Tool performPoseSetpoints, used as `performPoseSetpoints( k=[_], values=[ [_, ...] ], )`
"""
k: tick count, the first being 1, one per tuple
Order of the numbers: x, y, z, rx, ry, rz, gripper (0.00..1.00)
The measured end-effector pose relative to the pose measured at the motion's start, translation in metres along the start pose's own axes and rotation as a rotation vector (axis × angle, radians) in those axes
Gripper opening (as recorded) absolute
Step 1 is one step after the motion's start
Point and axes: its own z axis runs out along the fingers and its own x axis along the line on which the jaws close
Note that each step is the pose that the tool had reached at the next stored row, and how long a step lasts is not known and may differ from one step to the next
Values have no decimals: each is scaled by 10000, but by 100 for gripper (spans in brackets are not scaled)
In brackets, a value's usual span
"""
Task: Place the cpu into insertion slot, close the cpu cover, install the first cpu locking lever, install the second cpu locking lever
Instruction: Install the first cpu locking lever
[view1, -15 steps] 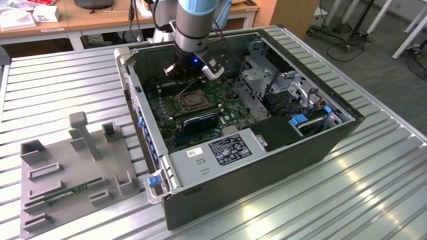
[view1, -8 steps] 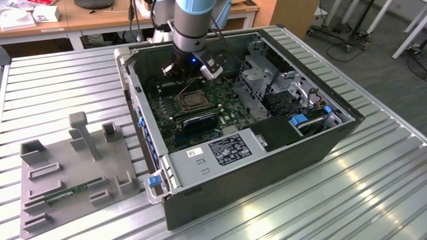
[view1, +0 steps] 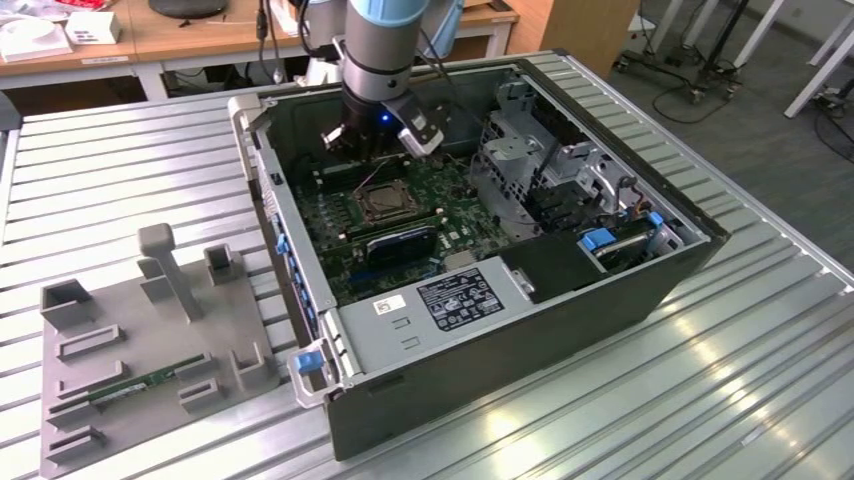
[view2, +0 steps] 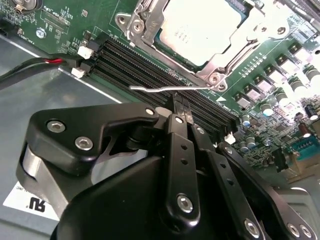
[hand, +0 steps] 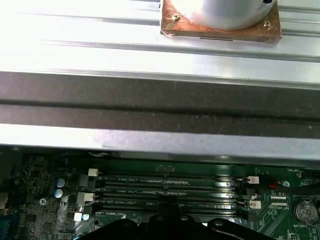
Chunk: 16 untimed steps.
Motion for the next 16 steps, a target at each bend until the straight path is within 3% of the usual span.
performPoseSetpoints(
  k=[9, 16],
  values=[
    [-1, 22, -71, -4, -4, 2, 11],
    [-31, -12, -88, 0, -9, 26, 11]
  ],
)
